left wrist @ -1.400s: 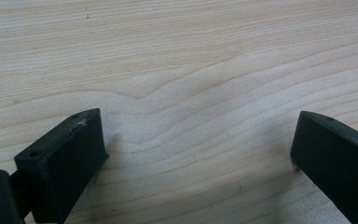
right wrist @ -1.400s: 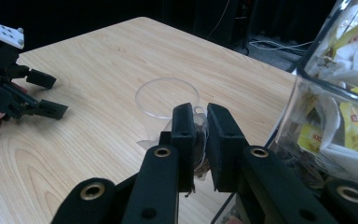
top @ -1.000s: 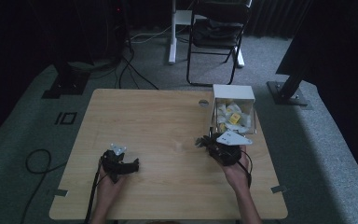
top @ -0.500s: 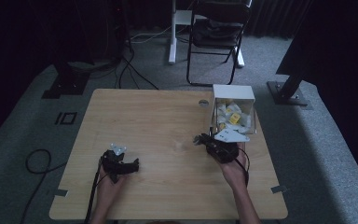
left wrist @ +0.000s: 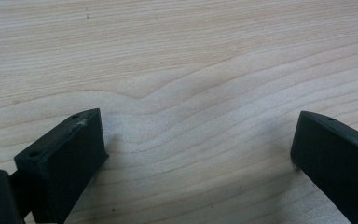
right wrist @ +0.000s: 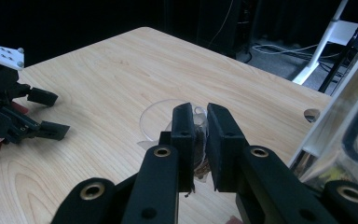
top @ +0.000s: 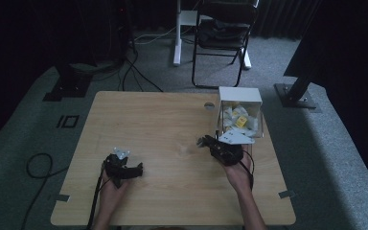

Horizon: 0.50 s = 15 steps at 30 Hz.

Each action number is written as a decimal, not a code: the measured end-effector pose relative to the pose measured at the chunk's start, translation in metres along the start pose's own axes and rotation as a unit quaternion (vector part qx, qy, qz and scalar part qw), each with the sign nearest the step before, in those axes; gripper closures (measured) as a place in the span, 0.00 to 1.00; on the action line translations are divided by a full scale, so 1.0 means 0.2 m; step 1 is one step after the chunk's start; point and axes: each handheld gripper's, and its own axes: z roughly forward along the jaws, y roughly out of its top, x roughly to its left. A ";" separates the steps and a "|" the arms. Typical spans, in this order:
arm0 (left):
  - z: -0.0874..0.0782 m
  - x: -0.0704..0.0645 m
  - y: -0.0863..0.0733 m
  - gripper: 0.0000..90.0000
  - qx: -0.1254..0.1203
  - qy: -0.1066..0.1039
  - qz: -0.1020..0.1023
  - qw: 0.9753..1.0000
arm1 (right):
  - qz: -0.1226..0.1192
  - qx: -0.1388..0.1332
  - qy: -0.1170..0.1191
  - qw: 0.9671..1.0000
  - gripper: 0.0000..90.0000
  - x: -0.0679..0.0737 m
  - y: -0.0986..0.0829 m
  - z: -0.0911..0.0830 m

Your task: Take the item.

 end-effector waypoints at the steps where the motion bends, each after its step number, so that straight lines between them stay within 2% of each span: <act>1: 0.00 0.00 0.00 0.04 -0.001 0.000 0.000 1.000 | -0.001 0.000 0.000 1.000 0.91 0.00 0.00 0.00; 15: 0.00 0.00 0.00 0.04 0.000 0.000 -0.001 1.000 | 0.001 0.000 0.001 1.000 0.91 0.00 0.03 0.03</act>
